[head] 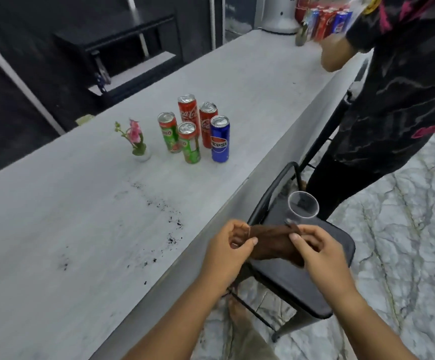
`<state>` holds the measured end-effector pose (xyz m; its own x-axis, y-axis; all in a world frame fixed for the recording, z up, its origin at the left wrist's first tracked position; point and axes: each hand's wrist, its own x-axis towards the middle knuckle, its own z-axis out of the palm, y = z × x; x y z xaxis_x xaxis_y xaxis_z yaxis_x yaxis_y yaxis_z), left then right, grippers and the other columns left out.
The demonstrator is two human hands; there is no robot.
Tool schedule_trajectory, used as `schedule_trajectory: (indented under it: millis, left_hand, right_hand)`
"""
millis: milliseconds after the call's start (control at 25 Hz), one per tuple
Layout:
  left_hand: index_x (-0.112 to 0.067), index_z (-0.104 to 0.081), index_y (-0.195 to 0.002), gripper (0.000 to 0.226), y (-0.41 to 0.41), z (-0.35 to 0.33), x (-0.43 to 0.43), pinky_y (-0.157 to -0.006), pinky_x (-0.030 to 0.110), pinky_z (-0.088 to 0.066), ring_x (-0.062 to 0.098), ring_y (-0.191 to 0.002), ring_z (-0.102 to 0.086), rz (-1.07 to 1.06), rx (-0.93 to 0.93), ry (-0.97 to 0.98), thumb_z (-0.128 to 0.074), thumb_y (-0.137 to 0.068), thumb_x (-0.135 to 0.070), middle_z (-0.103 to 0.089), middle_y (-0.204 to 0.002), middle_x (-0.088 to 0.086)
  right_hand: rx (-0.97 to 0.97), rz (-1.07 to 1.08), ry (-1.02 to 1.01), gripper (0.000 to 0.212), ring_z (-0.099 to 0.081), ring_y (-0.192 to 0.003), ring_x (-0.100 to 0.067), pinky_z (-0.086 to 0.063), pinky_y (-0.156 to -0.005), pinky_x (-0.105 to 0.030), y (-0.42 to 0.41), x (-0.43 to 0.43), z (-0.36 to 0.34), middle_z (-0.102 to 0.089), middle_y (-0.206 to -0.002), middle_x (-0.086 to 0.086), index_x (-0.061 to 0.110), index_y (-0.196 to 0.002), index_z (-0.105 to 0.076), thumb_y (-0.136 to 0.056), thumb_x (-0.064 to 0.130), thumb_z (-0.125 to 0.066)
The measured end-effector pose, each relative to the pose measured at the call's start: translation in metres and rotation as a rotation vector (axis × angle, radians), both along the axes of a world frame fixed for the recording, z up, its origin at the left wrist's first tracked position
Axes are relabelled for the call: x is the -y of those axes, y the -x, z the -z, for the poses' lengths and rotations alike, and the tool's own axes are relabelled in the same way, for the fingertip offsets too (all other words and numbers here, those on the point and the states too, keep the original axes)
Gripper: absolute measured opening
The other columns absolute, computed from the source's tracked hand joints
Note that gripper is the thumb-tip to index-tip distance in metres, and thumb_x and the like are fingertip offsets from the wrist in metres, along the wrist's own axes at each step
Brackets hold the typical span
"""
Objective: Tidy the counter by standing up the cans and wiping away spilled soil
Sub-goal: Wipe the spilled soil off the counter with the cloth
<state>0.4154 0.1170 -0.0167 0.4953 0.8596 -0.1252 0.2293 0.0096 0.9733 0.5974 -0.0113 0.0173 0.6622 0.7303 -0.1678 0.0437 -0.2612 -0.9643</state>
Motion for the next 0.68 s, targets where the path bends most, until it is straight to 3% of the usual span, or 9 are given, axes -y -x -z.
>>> schedule_trajectory:
  millis: [200, 360, 480, 680]
  left_hand:
    - [-0.044, -0.072, -0.092, 0.024, 0.091, -0.019, -0.037, -0.072, 0.023, -0.060, 0.007, -0.086, -0.075, -0.306, 0.021, 0.029, -0.089, -0.087, -0.029, -0.077, -0.090, -0.012]
    - [-0.042, -0.075, -0.090, 0.023, 0.160, -0.030, -0.067, -0.073, 0.029, -0.063, 0.013, -0.087, -0.076, -0.533, 0.011, 0.059, -0.090, -0.088, -0.024, -0.078, -0.090, -0.008]
    - [-0.034, -0.077, -0.093, 0.019, 0.199, -0.040, -0.097, -0.069, 0.029, -0.061, 0.019, -0.083, -0.077, -0.669, 0.028, 0.073, -0.087, -0.090, -0.019, -0.079, -0.095, 0.000]
    - [-0.021, -0.075, -0.100, 0.014, 0.246, -0.049, -0.175, -0.069, 0.034, -0.064, 0.020, -0.075, -0.075, -0.826, -0.044, 0.071, -0.085, -0.091, -0.018, -0.080, -0.094, 0.005]
  right_hand:
    - [0.015, -0.269, -0.016, 0.016, -0.078, -0.080, -0.009, -0.056, -0.066, -0.015, 0.060, -0.083, -0.023, -0.082, -0.085, 0.000, 0.035, -0.100, -0.078, -0.098, 0.019, -0.076]
    - [0.029, -0.482, 0.023, 0.007, -0.079, -0.082, -0.011, -0.060, -0.072, -0.028, 0.113, -0.162, -0.025, -0.082, -0.085, 0.001, 0.032, -0.102, -0.077, -0.097, 0.027, -0.078]
    - [0.084, -0.628, 0.016, 0.008, -0.078, -0.082, -0.009, -0.060, -0.068, -0.024, 0.149, -0.225, -0.031, -0.081, -0.082, 0.004, 0.031, -0.105, -0.076, -0.097, 0.029, -0.077]
    - [0.284, -0.766, -0.016, 0.006, -0.075, -0.080, -0.013, -0.060, -0.071, -0.034, 0.205, -0.347, -0.034, -0.077, -0.079, 0.004, 0.032, -0.102, -0.073, -0.096, 0.031, -0.076]
